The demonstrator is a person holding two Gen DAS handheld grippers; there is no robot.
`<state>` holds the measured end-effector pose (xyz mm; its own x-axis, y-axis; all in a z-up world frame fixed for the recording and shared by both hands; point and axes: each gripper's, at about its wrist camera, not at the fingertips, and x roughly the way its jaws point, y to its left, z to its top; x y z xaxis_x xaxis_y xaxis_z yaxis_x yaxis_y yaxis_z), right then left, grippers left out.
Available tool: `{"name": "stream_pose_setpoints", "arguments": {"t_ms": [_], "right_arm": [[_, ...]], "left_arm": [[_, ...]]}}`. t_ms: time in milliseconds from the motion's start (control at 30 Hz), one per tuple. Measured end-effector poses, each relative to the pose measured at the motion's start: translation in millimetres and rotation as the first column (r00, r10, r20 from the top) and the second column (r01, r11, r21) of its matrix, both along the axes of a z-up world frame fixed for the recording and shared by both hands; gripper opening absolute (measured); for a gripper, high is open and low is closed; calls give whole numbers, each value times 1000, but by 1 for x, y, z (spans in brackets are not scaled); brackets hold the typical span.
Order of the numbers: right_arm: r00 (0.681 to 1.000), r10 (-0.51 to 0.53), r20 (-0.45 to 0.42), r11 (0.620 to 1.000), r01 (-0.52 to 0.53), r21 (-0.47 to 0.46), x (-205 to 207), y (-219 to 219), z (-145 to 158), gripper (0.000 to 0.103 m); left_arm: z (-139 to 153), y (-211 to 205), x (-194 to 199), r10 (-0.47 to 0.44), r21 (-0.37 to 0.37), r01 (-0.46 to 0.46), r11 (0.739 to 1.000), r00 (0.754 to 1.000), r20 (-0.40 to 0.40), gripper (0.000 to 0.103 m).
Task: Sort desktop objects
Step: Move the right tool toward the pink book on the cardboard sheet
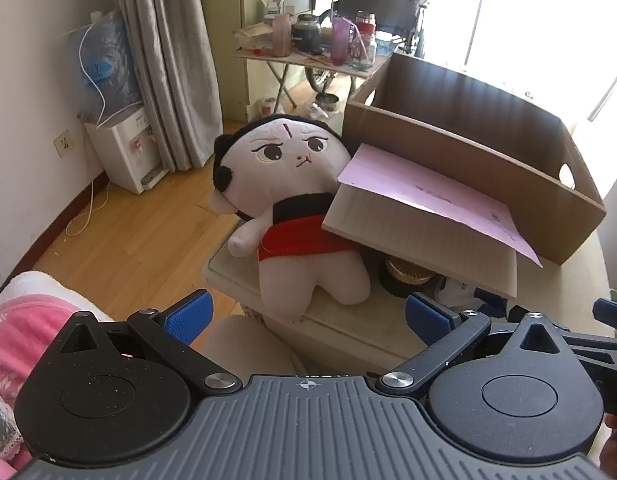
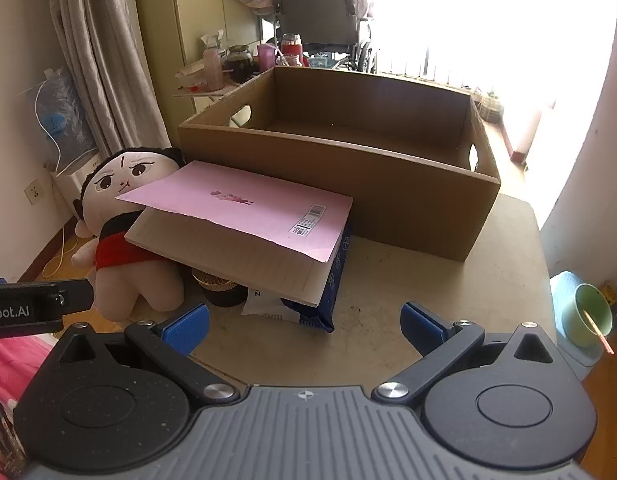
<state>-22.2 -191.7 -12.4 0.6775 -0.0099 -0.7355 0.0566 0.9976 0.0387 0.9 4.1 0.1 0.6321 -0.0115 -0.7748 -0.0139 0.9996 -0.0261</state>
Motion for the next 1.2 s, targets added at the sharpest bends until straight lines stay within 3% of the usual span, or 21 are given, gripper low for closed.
{"name": "stream_pose_setpoints", "arguments": {"t_ms": [1200], "right_arm": [[1000, -11, -3, 1000, 11, -26, 4, -3, -2, 103]], "left_arm": [[-5, -4, 5, -11, 35, 12, 999, 1000, -19, 103]]}}
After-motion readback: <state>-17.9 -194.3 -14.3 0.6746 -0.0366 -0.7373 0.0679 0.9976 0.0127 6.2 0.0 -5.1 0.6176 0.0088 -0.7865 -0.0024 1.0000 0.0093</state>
